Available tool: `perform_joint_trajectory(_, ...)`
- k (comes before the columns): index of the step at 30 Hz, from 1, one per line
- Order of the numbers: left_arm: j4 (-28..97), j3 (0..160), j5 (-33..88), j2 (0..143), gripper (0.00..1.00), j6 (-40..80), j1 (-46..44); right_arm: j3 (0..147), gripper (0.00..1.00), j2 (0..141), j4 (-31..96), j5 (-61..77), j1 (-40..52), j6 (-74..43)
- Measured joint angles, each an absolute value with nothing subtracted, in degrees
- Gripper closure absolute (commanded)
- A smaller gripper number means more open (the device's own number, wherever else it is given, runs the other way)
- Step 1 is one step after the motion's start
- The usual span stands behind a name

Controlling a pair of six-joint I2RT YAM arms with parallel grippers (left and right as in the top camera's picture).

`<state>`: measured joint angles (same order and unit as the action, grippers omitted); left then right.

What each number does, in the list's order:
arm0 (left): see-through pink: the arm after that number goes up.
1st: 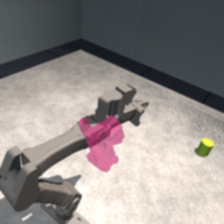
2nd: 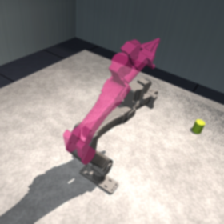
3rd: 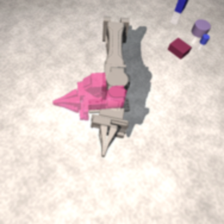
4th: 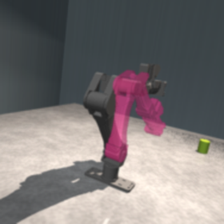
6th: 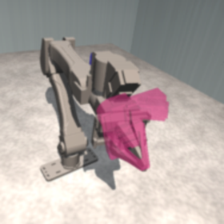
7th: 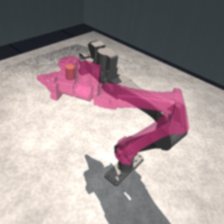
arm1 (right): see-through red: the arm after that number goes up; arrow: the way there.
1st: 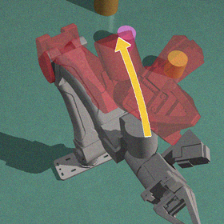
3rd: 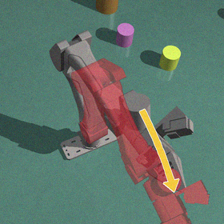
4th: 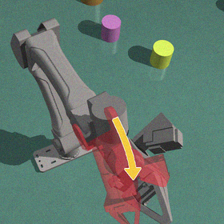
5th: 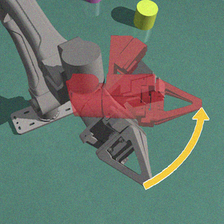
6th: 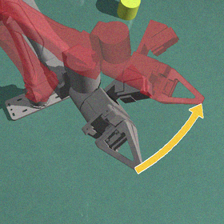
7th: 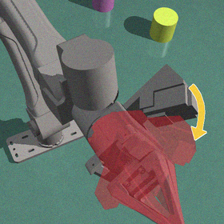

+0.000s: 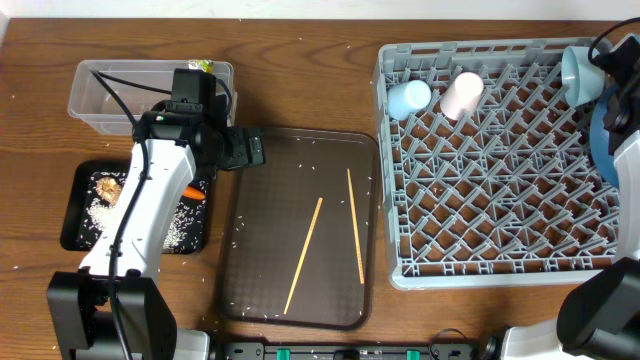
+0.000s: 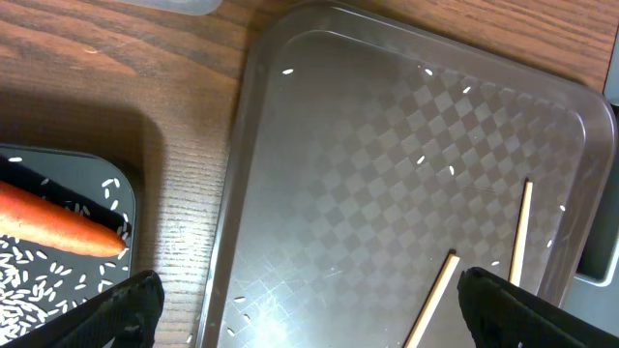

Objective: Sort waste into correct bins and load items into the dishwasher rack
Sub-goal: 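Release the blue plate and lift the right gripper away, then move the right gripper over the brown tray toward the chopsticks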

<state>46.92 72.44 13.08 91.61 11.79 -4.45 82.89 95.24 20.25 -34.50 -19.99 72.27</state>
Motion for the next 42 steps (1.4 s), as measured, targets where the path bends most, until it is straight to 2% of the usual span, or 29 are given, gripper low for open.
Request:
perform_joint_trajectory(12,46.92,72.44,13.08,91.61,0.02,11.79,-4.45,80.6,0.99,95.2,19.42,-35.44,-18.02,72.31)
perform_joint_trajectory(21,46.92,72.44,13.08,91.61,0.02,11.79,-4.45,78.85,0.99,95.24,10.22,-38.52,-19.09,73.63)
perform_joint_trajectory(29,46.92,72.44,13.08,91.61,0.02,11.79,-4.45,78.22,0.99,95.24,15.99,-36.82,-19.31,73.25)
perform_joint_trajectory(36,46.92,72.44,13.08,91.61,0.02,11.79,-4.45,77.38,0.99,95.09,15.18,-36.38,-19.16,71.59)
perform_joint_trajectory(40,46.92,72.44,13.08,91.61,0.02,11.79,-4.45,77.03,0.89,94.91,14.72,-35.94,-18.02,68.64)
perform_joint_trajectory(42,46.89,72.44,13.08,91.61,0.02,11.79,-4.43,76.58,0.78,94.91,14.92,-35.27,-16.47,66.54)
